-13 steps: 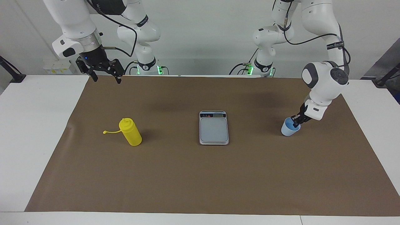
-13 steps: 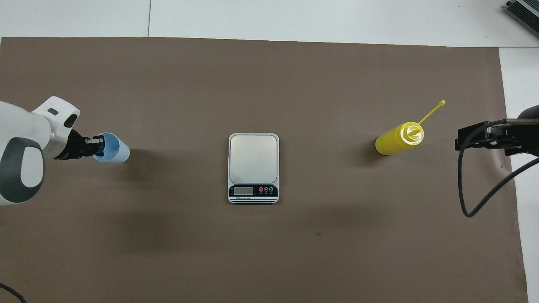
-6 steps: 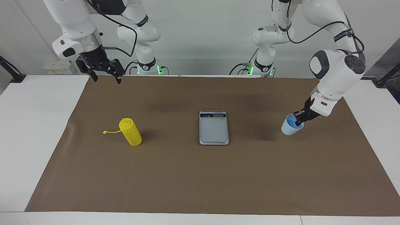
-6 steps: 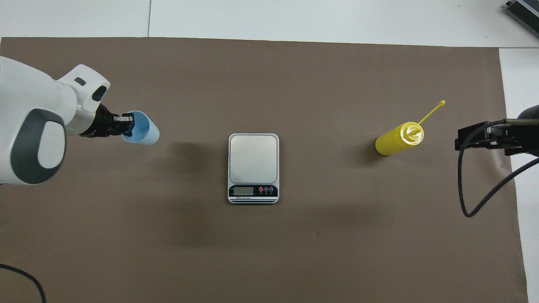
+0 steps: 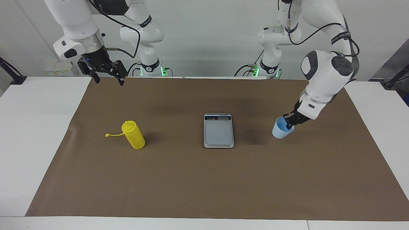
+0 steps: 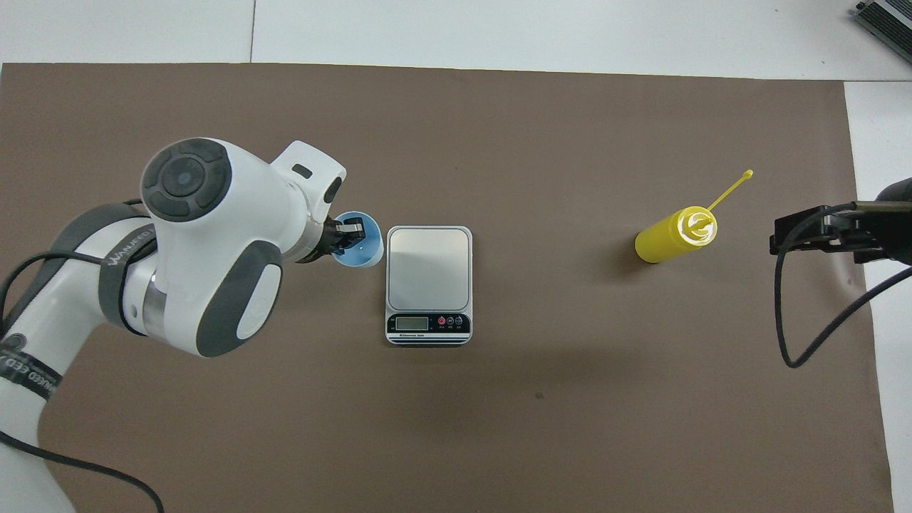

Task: Pour seasoning into cup on scale with both arms
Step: 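Lift the blue cup with the left gripper and carry it onto the scale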

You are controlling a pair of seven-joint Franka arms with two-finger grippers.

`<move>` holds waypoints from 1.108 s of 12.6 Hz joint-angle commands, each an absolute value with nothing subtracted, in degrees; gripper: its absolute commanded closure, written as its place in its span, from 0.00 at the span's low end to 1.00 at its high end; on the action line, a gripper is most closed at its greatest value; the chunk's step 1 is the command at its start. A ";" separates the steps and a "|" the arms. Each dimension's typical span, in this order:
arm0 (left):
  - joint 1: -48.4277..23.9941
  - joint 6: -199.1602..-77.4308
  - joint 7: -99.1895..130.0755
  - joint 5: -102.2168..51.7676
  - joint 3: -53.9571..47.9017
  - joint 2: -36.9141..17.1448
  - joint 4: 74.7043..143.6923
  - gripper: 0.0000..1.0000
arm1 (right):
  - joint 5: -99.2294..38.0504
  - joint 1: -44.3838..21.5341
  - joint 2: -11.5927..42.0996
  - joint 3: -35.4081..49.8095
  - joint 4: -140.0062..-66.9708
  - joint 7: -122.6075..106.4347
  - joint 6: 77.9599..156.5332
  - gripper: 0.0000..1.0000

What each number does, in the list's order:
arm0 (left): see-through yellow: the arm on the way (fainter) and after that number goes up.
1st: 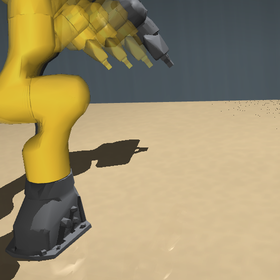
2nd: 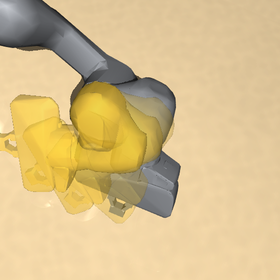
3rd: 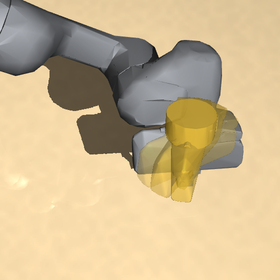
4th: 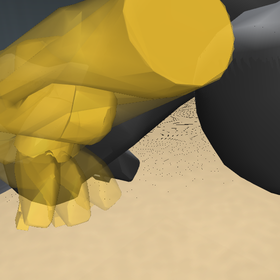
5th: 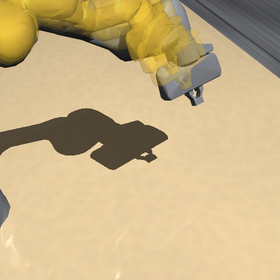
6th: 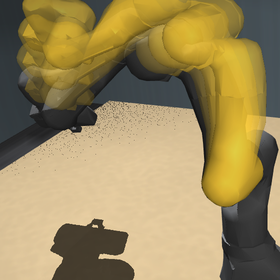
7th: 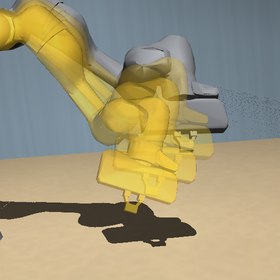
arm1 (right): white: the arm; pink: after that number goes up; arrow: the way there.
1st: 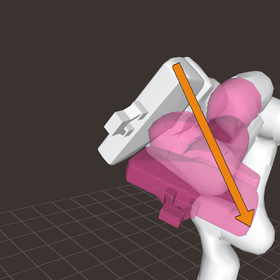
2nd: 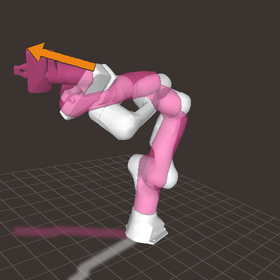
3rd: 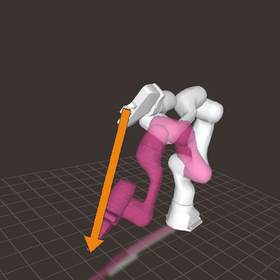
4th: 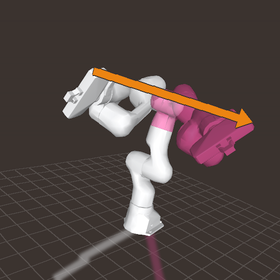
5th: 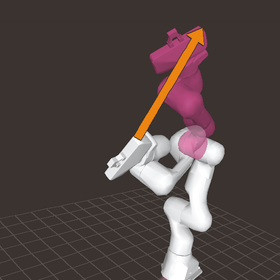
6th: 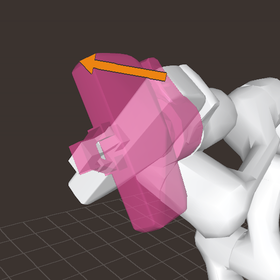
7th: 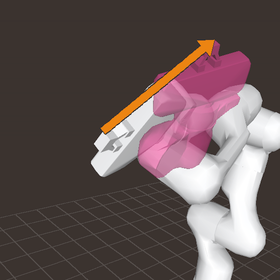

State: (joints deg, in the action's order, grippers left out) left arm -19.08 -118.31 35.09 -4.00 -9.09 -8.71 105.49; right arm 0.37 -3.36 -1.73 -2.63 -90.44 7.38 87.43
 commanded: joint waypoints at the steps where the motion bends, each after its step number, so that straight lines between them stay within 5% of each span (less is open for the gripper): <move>1: -23.02 -120.40 39.80 -1.33 -8.09 -9.58 105.47 1.00 | -0.53 -2.72 -2.99 -2.55 -91.76 6.50 87.54 0.00; 14: -30.58 -128.14 49.04 3.96 -8.09 -13.89 108.72 1.00 | -0.53 -2.72 -2.90 -2.90 -91.76 6.42 87.37 0.00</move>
